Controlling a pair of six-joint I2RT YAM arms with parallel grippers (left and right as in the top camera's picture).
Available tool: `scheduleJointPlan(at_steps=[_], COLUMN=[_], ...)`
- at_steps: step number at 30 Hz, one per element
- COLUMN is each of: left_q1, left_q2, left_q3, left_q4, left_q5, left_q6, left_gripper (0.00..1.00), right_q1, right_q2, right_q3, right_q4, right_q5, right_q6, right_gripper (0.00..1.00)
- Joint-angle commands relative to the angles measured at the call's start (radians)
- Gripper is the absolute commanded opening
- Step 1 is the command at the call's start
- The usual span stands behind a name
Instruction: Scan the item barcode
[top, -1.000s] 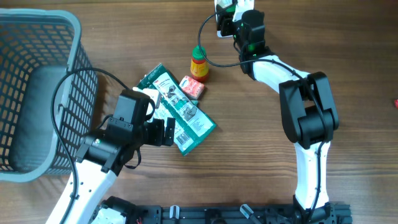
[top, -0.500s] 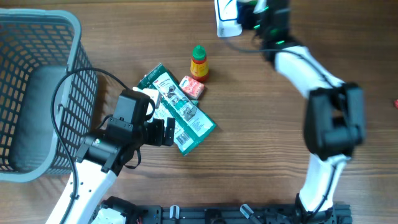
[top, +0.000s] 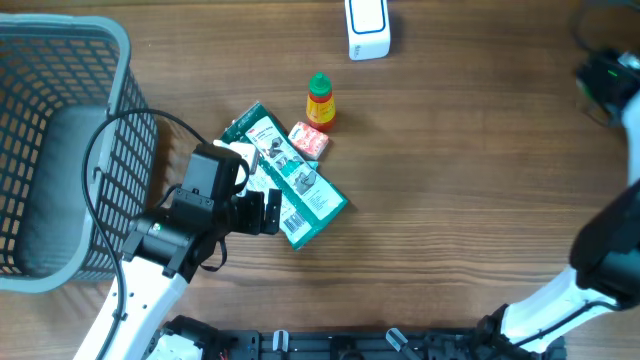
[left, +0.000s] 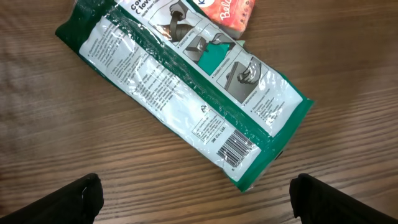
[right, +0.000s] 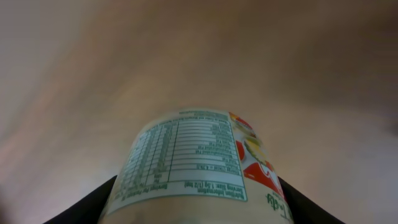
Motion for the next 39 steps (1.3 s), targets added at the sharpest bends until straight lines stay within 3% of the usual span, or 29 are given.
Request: scheduleJointPlan(at_steps=[1,15,19,21,22,23,39], left_q1=[0.006,0.006,0.006,0.006,0.006,0.006,0.006], left_q2=[0.0,0.0,0.0,0.0,0.0,0.0,0.0], left_q3=[-0.003,-0.003,-0.003,-0.003,-0.003,-0.003,-0.003], left_q4=[-0.001,-0.001,-0.001,-0.001,-0.001,-0.001,-0.001], left_q5=[0.015,0.015,0.014,0.014,0.015,0.015,0.015], left_q6=[0.016,0.016,0.016,0.016,0.016,0.016,0.016], left_gripper=[1.0,1.0,1.0,1.0,1.0,1.0,1.0], right_q1=[-0.096,-0.225,-0.257,-0.266,-0.269,-0.269,-0.267], right_q2=[0.029,0.187,0.188,0.188,0.188,0.188,0.113], right_q3=[0.008,0.008,0.008,0.008,0.008,0.008,0.15], right_q4=[-0.064,-0.098,-0.086,-0.084,-0.081,-0.08,-0.234], right_q5=[0.004,0.082,0.084,0.084,0.084,0.085,0.036], right_q6=[-0.067,-0.079,-0.08,-0.079,-0.082,-0.083,-0.132], right_gripper=[0.36,0.38,0.54,0.7,0.9,1.0,1.0])
